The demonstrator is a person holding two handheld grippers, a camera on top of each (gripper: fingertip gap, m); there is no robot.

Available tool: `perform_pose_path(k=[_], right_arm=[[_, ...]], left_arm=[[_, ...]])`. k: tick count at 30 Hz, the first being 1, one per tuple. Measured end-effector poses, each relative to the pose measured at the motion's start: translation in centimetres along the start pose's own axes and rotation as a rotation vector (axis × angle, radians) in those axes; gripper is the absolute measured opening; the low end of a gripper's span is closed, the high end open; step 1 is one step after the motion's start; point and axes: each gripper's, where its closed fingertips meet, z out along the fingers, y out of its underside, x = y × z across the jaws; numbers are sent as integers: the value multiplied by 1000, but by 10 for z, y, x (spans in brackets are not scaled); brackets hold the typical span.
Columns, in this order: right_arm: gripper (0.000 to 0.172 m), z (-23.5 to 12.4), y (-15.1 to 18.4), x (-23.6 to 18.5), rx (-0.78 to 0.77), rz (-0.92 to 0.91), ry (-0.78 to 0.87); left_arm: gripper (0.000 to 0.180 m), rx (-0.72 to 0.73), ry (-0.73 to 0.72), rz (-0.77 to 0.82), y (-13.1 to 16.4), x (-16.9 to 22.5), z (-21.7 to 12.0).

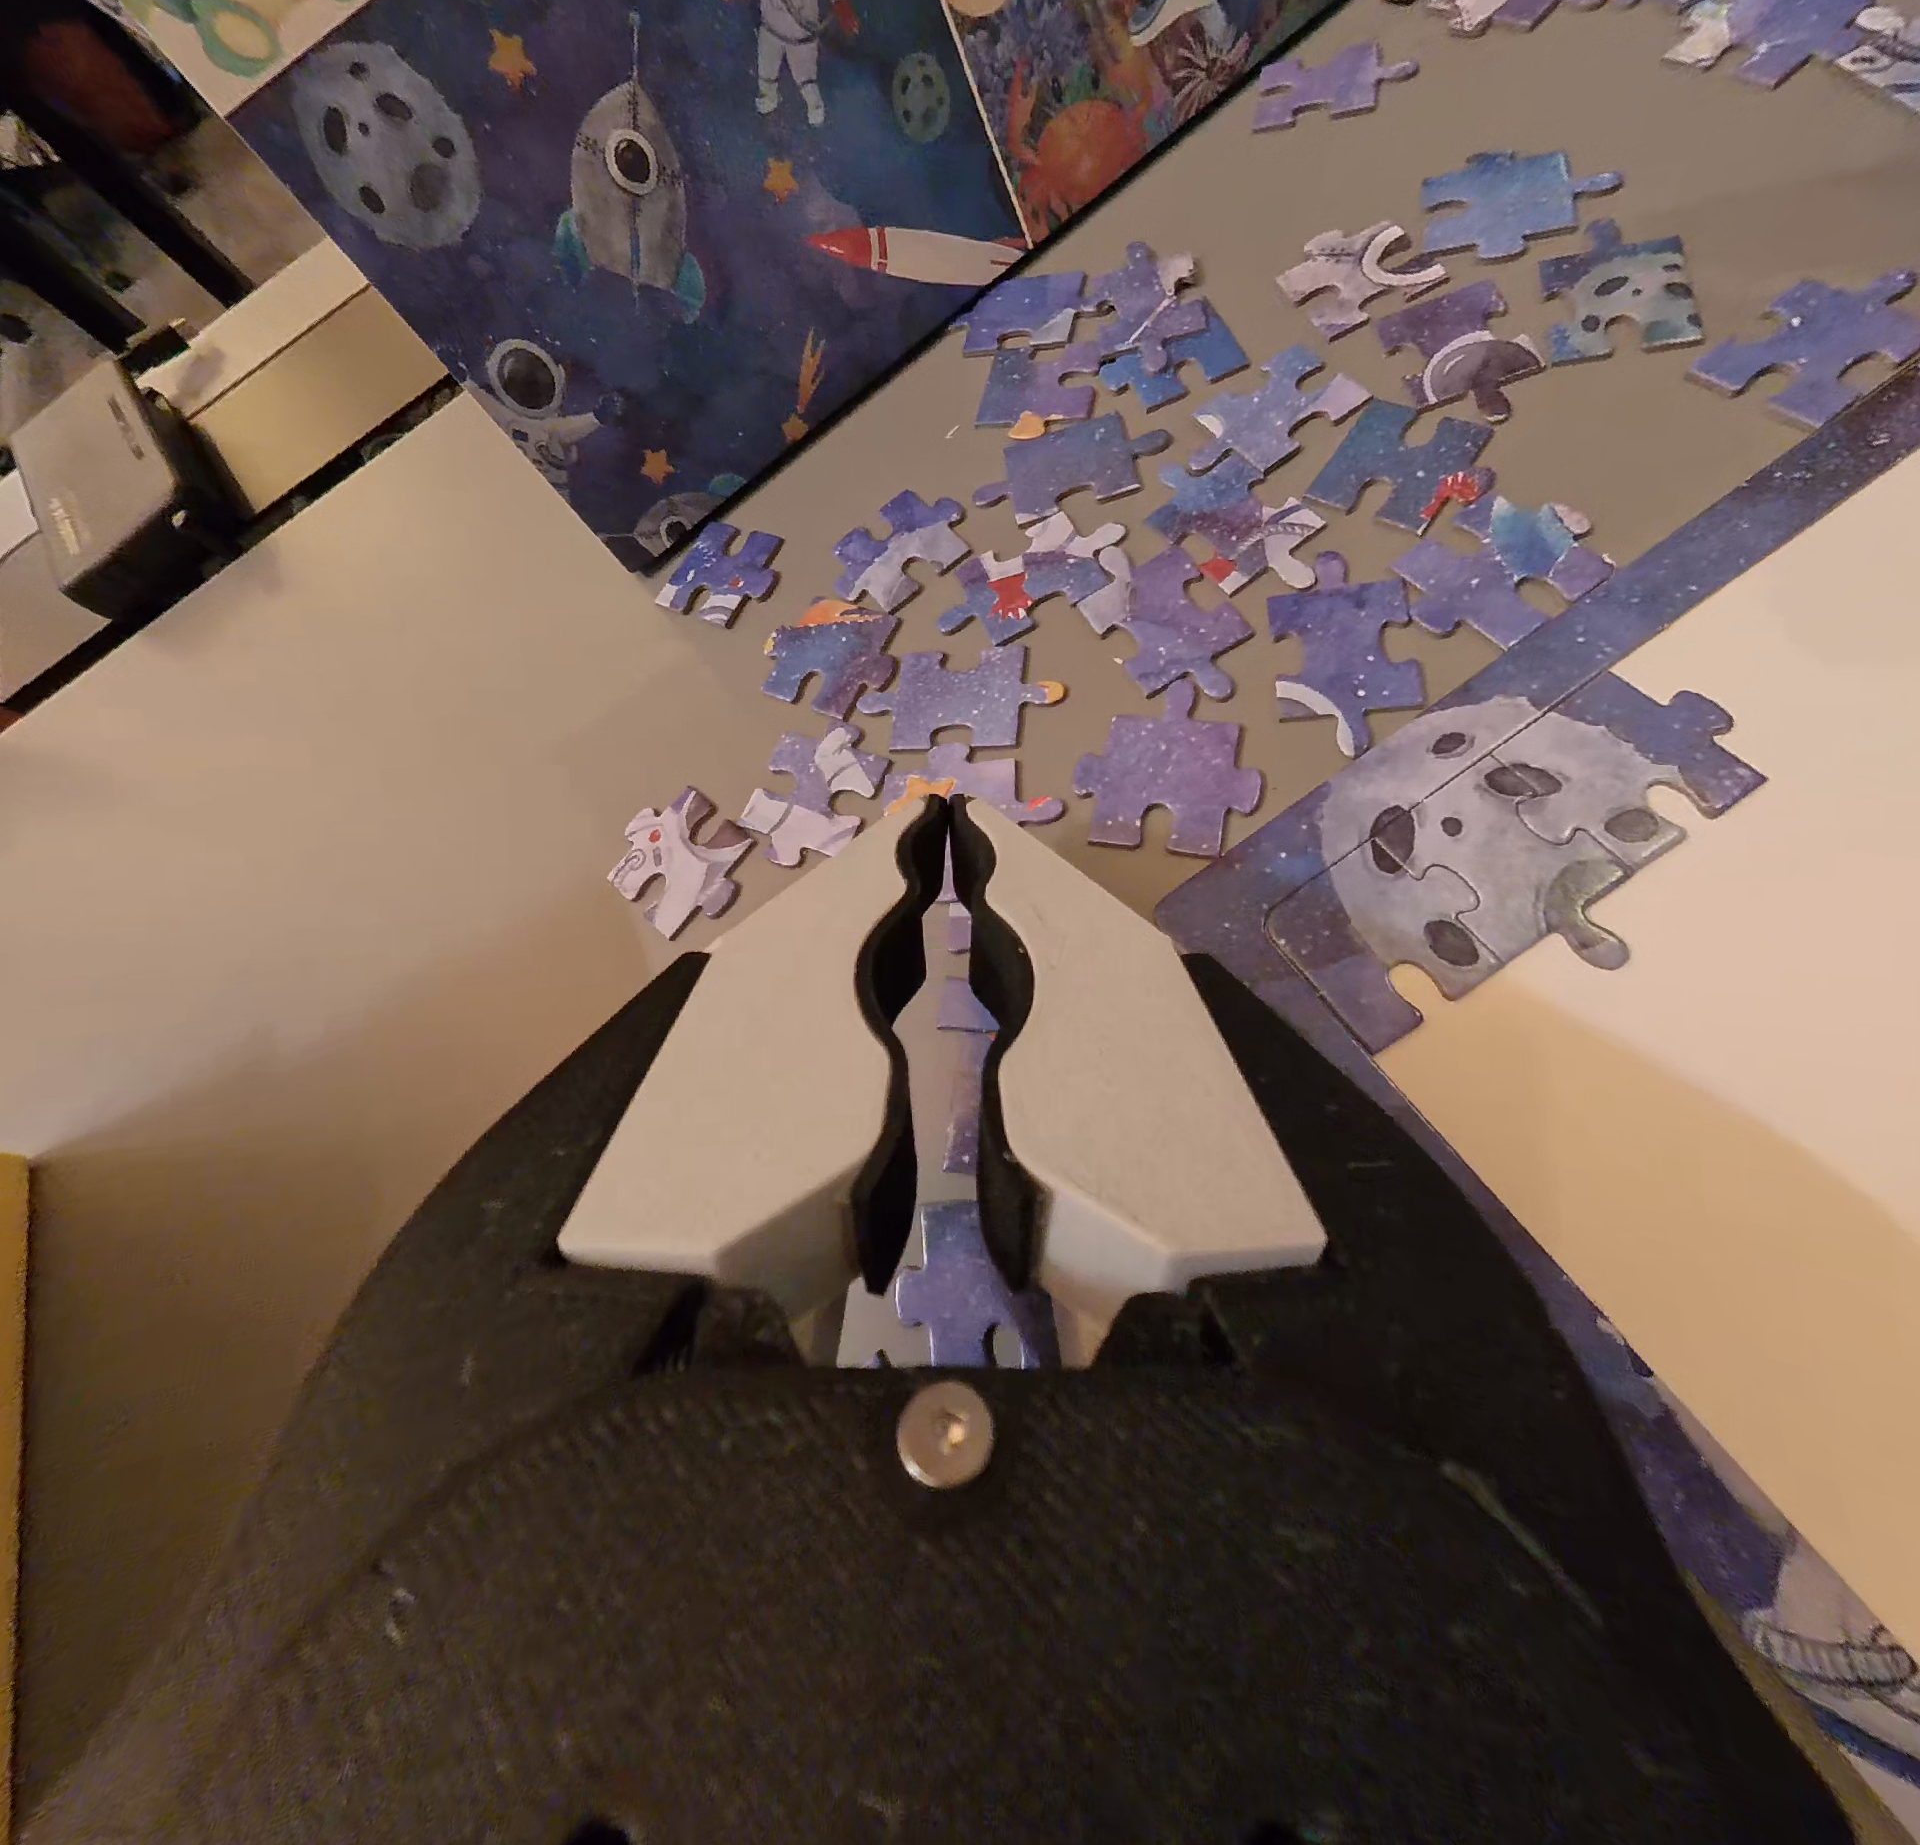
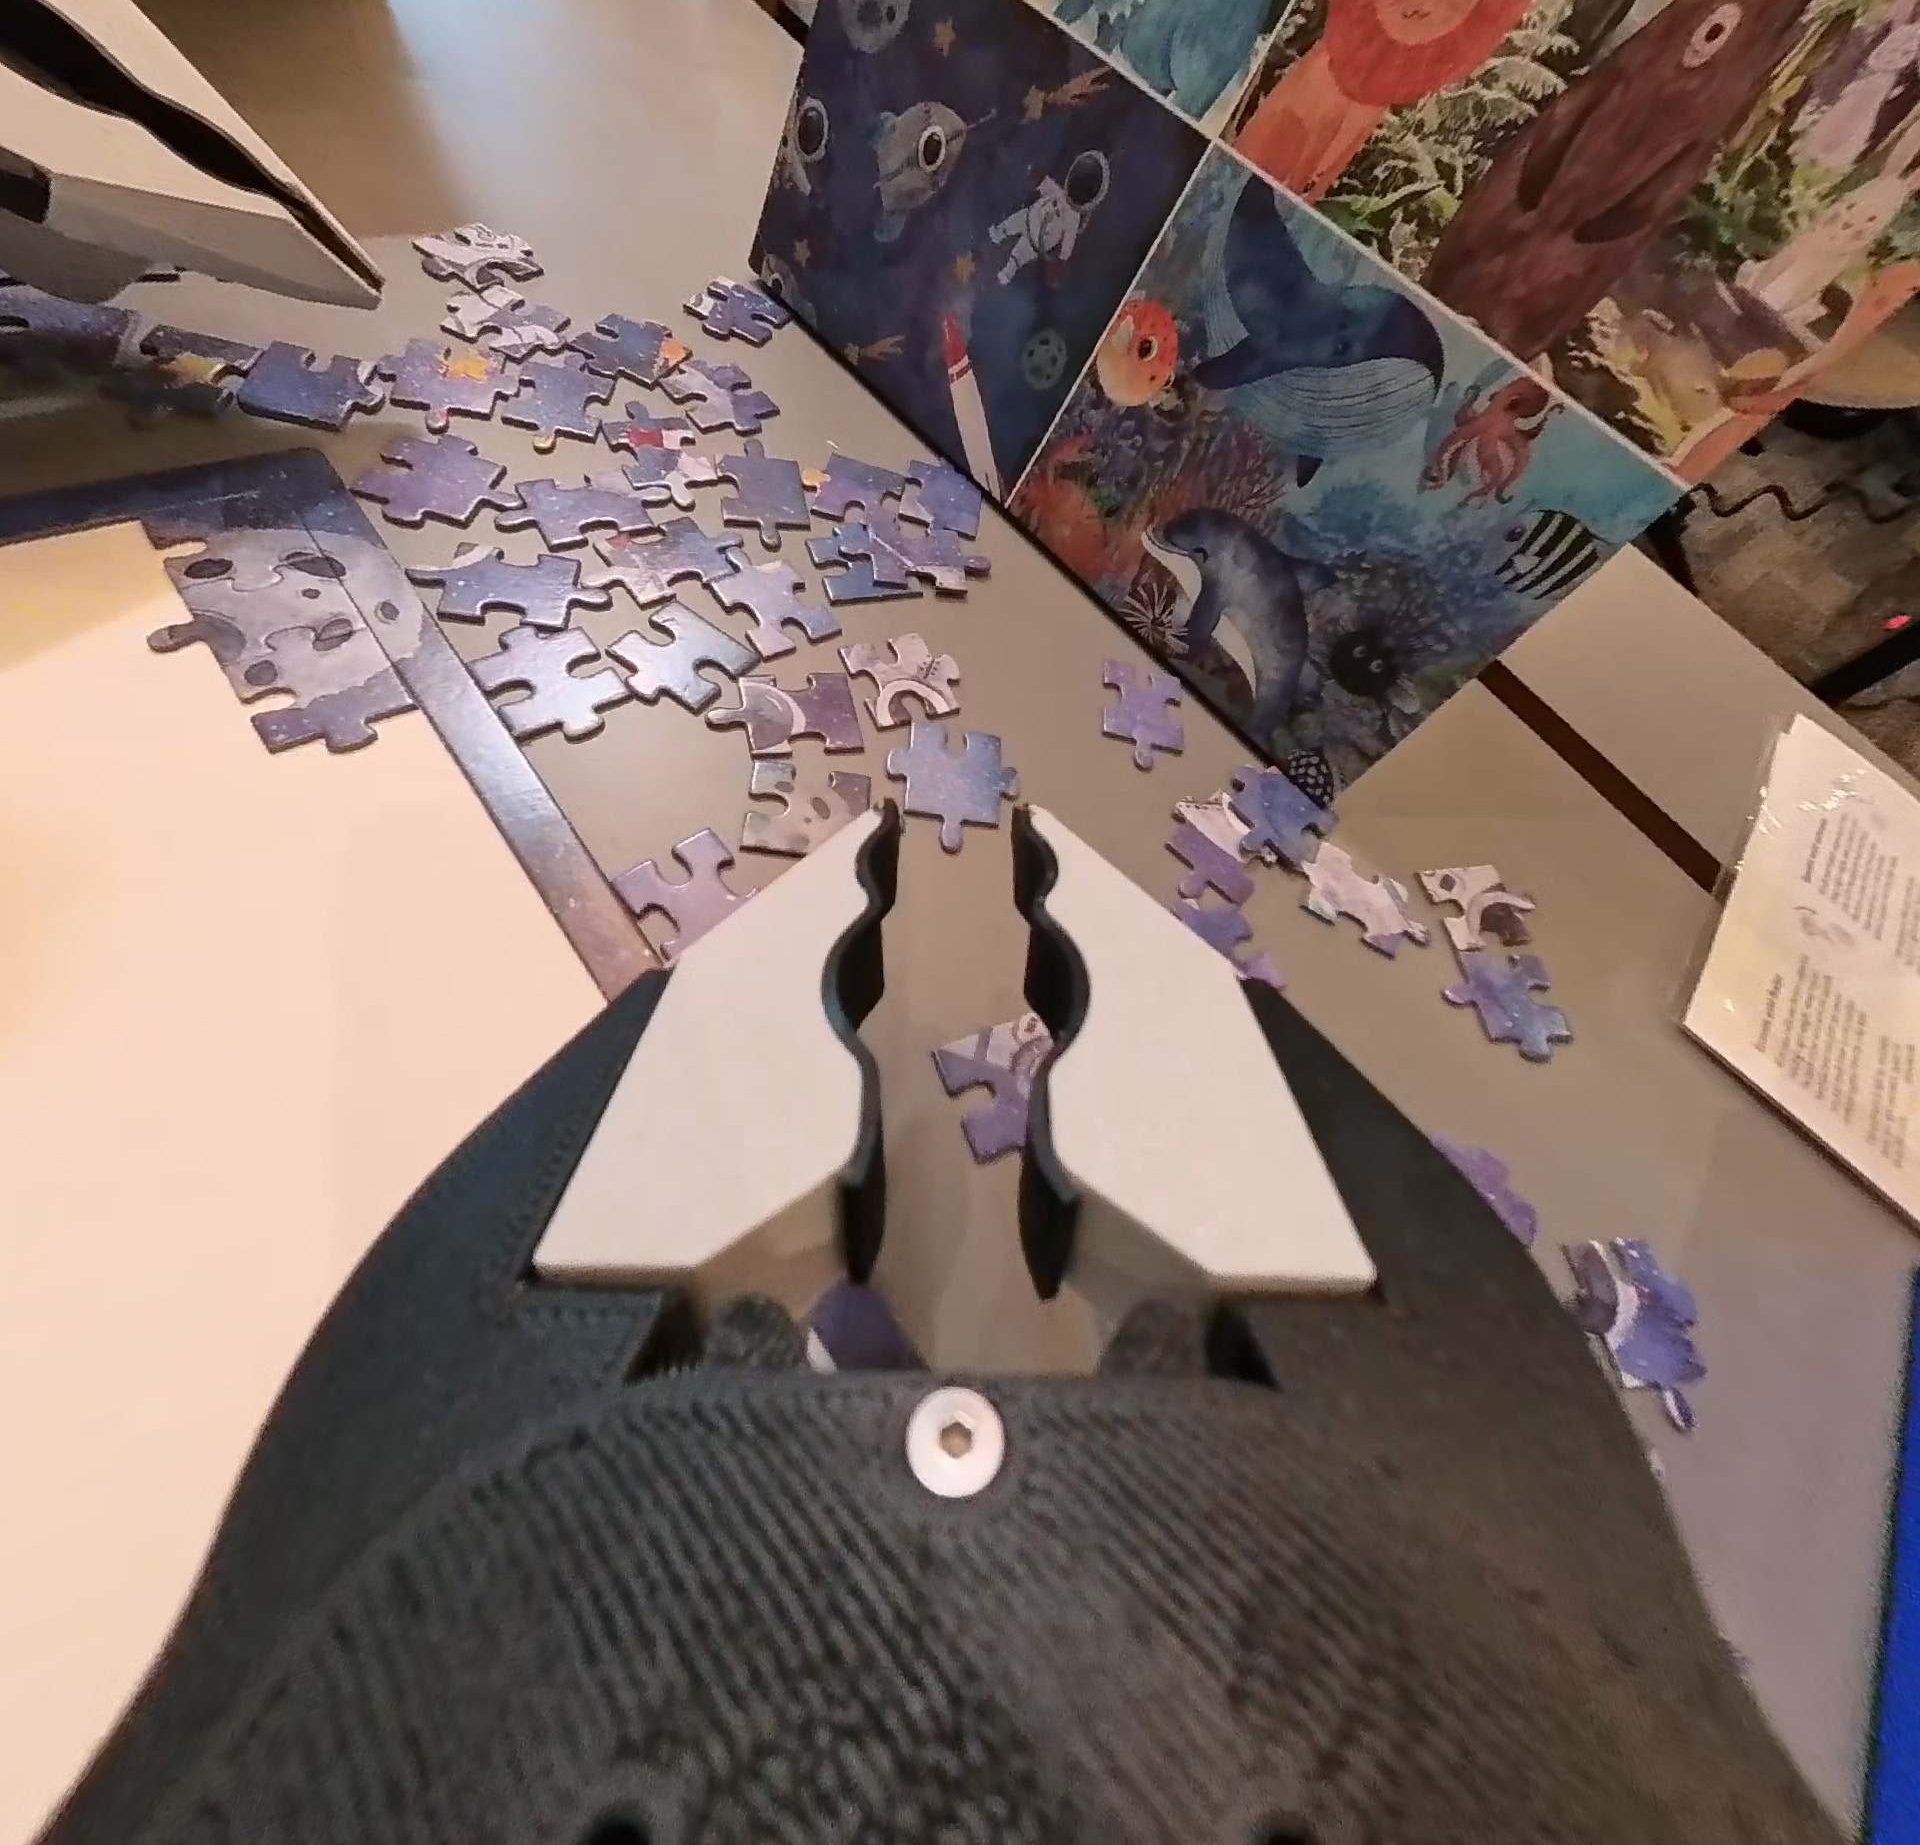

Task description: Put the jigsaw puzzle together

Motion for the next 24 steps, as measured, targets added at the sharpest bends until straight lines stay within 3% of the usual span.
perform_pose_path(k=[13, 20, 24], right_arm=[[23, 2, 26, 24, -188, -110, 187], [23, -1, 20, 23, -179, -149, 208], [21, -18, 1, 39, -76, -107, 265]], left_arm=[[0, -5, -15, 25, 0, 1, 1], [0, 4, -18, 26, -1, 2, 1], [0, 47, -28, 10, -8, -1, -3]])
